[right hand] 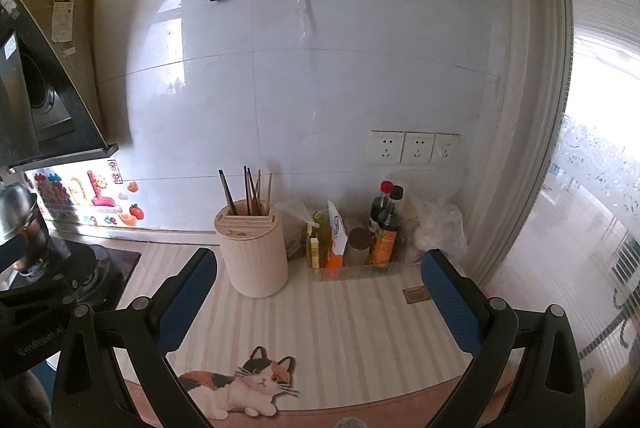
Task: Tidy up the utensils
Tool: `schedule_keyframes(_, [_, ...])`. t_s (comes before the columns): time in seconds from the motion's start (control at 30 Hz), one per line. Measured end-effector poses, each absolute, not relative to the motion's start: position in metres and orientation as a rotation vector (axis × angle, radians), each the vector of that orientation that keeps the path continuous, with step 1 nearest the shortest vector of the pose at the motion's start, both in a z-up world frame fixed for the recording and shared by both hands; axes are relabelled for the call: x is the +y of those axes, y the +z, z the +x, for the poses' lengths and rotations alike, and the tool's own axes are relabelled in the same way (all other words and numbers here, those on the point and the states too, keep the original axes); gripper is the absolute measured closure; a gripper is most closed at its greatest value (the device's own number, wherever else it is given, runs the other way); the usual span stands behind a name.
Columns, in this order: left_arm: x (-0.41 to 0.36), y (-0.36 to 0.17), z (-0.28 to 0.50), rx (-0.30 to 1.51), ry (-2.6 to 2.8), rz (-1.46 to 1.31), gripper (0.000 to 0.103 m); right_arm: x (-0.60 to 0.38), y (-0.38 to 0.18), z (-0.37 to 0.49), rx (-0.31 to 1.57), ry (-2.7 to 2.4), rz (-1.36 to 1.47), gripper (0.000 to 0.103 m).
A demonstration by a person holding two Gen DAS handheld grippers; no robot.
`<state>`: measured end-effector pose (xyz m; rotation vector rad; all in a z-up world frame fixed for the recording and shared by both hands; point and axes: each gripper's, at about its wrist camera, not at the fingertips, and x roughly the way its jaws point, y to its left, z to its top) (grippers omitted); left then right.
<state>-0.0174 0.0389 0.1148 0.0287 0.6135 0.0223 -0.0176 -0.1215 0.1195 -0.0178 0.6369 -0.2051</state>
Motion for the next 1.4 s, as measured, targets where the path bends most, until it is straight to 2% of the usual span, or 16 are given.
schedule_keyframes(1.4, [0.0343,0.1163,-0.0235,0.612,0.004,0.032,0.000,-0.1198,0.1173,-0.0192,0.660,-0.195,-0.015,0.000])
